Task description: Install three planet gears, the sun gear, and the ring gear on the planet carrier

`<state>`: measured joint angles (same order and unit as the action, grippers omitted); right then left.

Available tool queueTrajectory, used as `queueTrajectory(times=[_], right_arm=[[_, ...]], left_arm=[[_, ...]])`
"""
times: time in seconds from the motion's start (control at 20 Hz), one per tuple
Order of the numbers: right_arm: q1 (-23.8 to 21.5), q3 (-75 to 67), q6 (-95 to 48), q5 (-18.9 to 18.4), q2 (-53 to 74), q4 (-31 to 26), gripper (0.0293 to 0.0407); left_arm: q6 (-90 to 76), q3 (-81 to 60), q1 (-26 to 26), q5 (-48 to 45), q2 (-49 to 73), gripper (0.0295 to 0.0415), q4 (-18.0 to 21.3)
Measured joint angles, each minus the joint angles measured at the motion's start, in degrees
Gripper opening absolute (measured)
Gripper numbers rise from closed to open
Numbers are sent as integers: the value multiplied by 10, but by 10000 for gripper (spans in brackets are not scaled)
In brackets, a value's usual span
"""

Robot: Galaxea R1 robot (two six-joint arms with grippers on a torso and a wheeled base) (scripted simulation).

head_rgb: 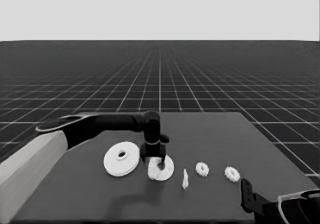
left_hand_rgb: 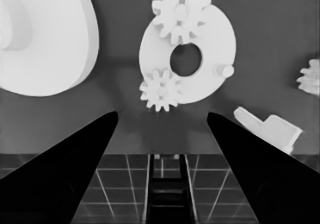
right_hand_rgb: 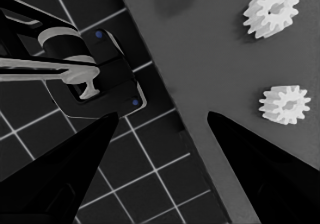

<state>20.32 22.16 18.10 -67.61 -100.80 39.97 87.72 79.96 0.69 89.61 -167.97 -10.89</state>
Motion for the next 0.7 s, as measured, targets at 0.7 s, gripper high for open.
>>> queueTrajectory(times=[0.7], right_arm=[[-201,384,494,-186,-351,-265,387]], left_arm=[[-1077,-560,-203,-508,674,385,-69]])
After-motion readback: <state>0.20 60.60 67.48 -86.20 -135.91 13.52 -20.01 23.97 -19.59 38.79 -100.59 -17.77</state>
